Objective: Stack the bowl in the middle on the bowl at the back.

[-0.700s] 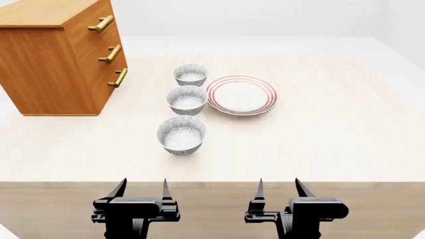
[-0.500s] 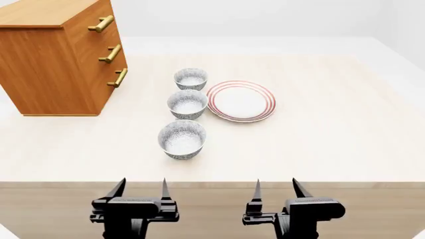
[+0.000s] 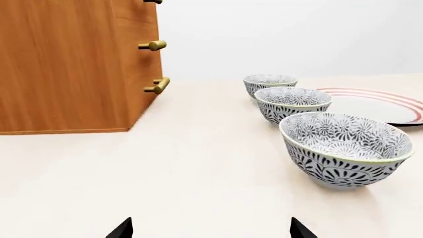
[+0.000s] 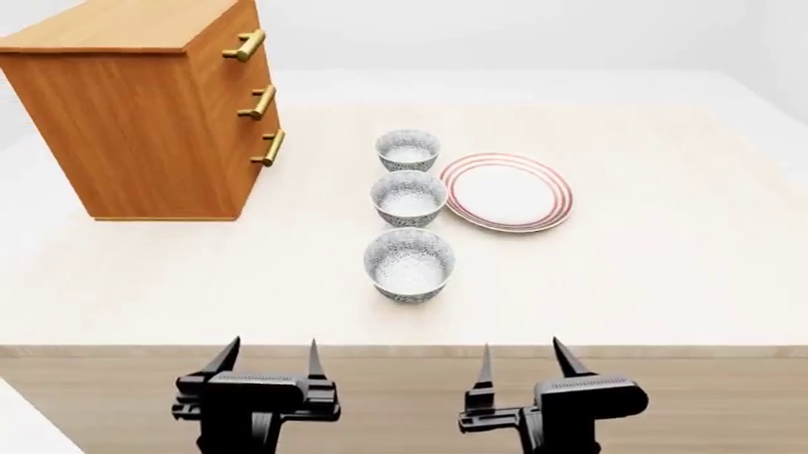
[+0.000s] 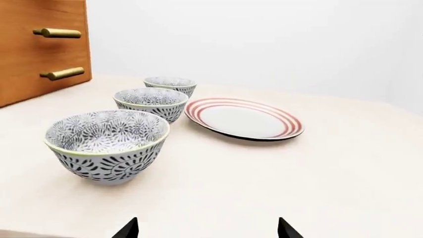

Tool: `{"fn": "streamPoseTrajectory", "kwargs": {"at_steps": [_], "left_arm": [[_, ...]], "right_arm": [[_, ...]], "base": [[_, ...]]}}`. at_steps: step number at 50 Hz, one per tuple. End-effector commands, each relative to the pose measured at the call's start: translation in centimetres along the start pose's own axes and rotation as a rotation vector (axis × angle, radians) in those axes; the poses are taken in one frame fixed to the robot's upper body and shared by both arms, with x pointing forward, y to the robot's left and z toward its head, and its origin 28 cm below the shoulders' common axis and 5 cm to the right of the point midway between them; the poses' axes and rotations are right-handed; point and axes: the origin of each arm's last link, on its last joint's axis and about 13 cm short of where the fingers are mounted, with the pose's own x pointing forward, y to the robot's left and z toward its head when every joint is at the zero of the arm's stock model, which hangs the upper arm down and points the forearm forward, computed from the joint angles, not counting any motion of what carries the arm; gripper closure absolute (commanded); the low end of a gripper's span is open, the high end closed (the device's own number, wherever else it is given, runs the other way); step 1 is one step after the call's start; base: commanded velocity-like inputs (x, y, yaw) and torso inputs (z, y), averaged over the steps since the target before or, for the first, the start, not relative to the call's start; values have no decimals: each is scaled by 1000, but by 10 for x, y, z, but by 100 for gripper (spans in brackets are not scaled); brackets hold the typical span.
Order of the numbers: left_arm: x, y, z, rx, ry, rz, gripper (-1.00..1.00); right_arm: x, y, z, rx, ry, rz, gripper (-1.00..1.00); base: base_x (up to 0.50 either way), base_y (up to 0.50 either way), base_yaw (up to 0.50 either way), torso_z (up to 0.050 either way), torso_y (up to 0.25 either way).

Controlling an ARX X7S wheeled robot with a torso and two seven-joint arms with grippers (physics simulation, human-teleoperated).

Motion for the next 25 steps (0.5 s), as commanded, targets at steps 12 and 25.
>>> {"fn": "streamPoseTrajectory", "kwargs": {"at_steps": [12, 25], "left_arm": [[32, 4, 37, 123, -91, -9, -100], [72, 8, 91, 73, -80, -55, -100]], "right_arm": [[20, -19, 25, -124, 52, -46, -100], [31, -38, 91, -190, -17, -49, -100]], "base": [[0, 0, 0, 48, 0], [0, 0, 0, 50, 0]]}}
